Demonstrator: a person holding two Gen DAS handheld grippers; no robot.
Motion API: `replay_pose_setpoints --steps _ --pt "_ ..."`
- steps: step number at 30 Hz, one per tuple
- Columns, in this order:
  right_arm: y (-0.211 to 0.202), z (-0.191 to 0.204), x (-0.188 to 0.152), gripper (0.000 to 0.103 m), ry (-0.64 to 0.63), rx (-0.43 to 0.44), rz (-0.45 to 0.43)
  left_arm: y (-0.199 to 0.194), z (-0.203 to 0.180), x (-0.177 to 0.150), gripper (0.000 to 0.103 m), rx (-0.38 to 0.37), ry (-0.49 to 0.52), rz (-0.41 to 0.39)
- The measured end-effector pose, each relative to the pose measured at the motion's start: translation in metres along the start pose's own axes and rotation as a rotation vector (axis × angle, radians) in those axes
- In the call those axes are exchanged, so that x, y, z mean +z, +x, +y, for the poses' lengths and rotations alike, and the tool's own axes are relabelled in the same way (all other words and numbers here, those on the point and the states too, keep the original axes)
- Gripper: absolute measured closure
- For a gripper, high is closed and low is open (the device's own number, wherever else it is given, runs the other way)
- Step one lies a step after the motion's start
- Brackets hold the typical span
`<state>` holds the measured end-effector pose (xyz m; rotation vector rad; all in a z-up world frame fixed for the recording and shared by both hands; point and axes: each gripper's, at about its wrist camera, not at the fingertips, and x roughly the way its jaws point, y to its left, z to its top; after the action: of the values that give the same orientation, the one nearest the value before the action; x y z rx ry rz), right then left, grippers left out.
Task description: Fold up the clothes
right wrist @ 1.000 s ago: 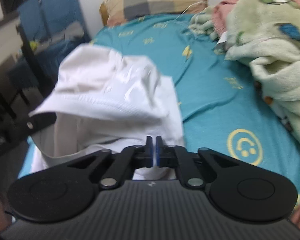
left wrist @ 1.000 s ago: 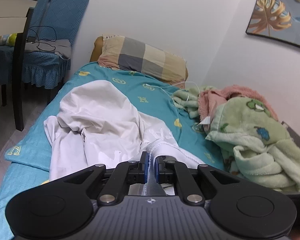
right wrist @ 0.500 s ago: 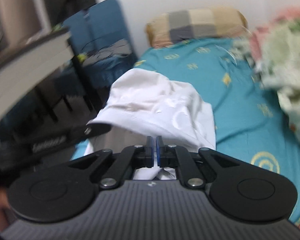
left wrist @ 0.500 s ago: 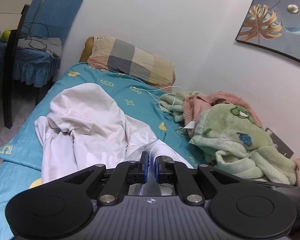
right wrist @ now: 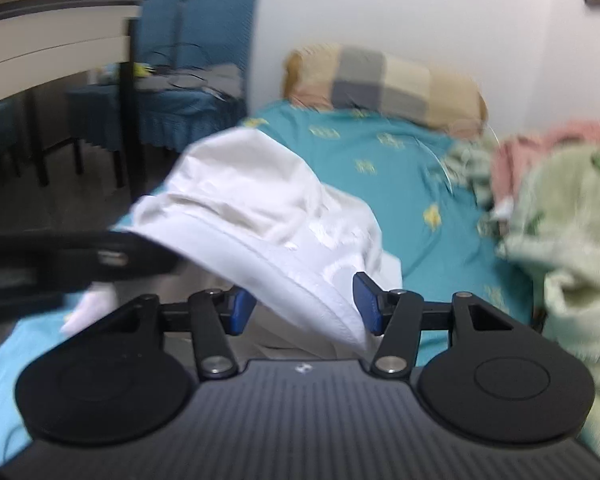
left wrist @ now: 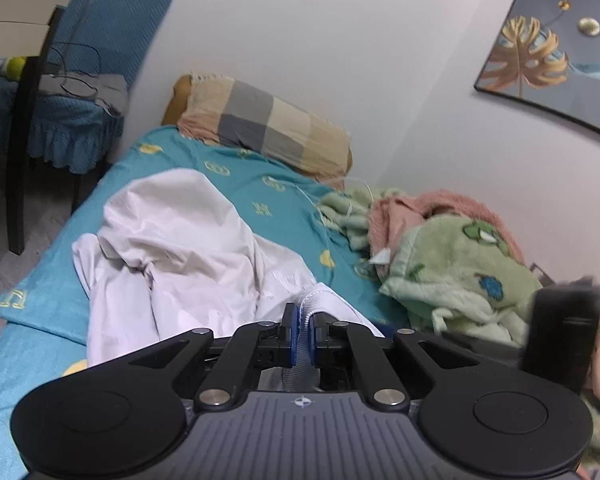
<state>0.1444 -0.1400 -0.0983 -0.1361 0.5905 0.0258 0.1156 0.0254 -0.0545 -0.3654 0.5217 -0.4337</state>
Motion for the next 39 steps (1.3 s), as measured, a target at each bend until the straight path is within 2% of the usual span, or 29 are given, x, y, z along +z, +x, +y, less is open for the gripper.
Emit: replay_pose_setpoints --steps 3,4,6,8,13,16,20,25,28,30,33,36,39 --pt "-0.005 -0.018 -0.005 0.048 0.069 -0.107 0.037 -0.009 0.000 0.005 0.099 -0.027 -0.020 -0.058" --pt "-0.011 -0.029 -0.006 0.048 0.124 -0.113 0.046 -0.013 -0.002 0.007 0.099 -0.043 -0.019 -0.074" --pt "-0.024 -0.051 -0.009 0.046 0.247 -0.099 0.058 -0.019 -0.010 0.008 0.099 -0.078 0.006 -0.101" --pt "-0.042 -0.066 -0.011 0.044 0.317 -0.094 0.043 -0.022 -0.020 0.006 0.099 -0.083 0.047 -0.117" --pt "-0.076 -0.085 -0.004 0.044 0.363 -0.072 -0.019 -0.029 -0.032 0.001 0.098 -0.098 0.097 -0.155" --pt "-0.079 -0.089 0.003 0.044 0.354 -0.040 -0.010 -0.035 -0.036 0.001 0.098 -0.101 0.114 -0.201" --pt "-0.048 -0.089 -0.006 0.044 0.349 0.017 0.109 -0.040 -0.039 -0.001 0.098 -0.142 0.129 -0.233" --pt "0.010 -0.087 -0.027 0.044 0.487 0.012 0.279 -0.046 -0.048 -0.006 0.099 -0.149 0.166 -0.276" --pt "0.017 -0.080 -0.030 0.045 0.473 -0.064 0.268 -0.040 -0.042 -0.009 0.099 -0.067 0.137 -0.255" --pt "0.005 -0.086 -0.029 0.059 0.516 -0.081 0.223 -0.031 -0.033 -0.011 0.098 0.019 0.092 -0.207" --pt "-0.016 -0.096 -0.027 0.066 0.555 -0.119 0.118 -0.014 -0.017 -0.018 0.095 0.107 0.006 -0.090" --pt "-0.027 -0.097 -0.022 0.076 0.549 -0.103 0.034 -0.001 -0.013 -0.029 0.092 0.186 0.016 0.005" --pt "-0.032 -0.094 -0.016 0.078 0.514 -0.068 -0.015 0.005 -0.013 -0.038 0.080 0.255 0.028 0.077"
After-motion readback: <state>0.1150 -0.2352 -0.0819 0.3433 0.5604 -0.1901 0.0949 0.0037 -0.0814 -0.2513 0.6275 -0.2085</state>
